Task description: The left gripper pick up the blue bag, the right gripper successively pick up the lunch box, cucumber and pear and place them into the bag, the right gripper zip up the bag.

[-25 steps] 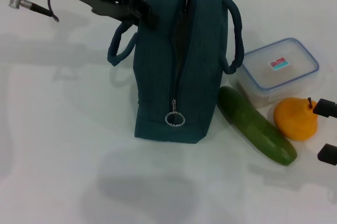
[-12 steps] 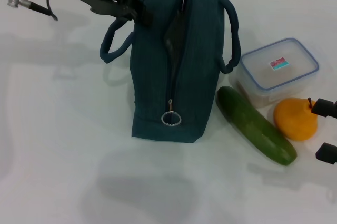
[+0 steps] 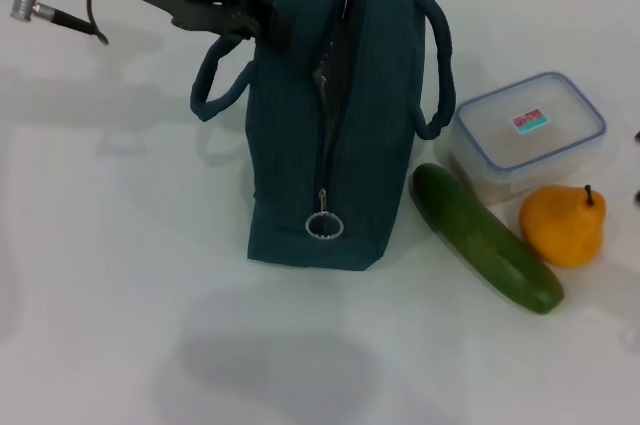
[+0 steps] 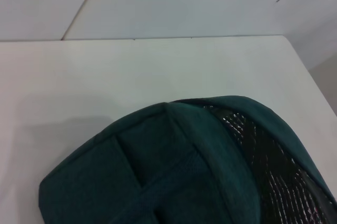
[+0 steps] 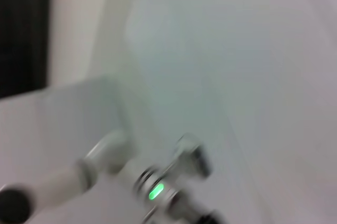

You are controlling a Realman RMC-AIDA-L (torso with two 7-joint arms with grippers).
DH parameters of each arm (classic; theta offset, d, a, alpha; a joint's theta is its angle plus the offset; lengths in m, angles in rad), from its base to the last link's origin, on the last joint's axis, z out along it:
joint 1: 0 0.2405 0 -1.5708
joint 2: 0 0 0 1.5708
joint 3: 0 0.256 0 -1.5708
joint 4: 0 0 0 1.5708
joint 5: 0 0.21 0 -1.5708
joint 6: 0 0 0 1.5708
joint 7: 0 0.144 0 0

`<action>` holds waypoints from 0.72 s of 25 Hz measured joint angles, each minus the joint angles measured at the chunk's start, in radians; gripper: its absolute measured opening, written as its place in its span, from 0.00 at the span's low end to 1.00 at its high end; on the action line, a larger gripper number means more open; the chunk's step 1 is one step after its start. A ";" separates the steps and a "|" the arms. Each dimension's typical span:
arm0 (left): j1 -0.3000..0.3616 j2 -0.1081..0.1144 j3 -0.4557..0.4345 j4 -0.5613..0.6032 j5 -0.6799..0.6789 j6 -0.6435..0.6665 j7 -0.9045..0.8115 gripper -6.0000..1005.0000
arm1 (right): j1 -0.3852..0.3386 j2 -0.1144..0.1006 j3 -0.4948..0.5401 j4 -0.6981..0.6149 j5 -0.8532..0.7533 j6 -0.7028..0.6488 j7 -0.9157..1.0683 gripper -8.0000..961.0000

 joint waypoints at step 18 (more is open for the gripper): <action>0.036 -0.028 -0.001 0.002 -0.003 -0.020 0.002 0.09 | 0.043 0.034 0.322 0.220 0.101 0.547 0.270 0.91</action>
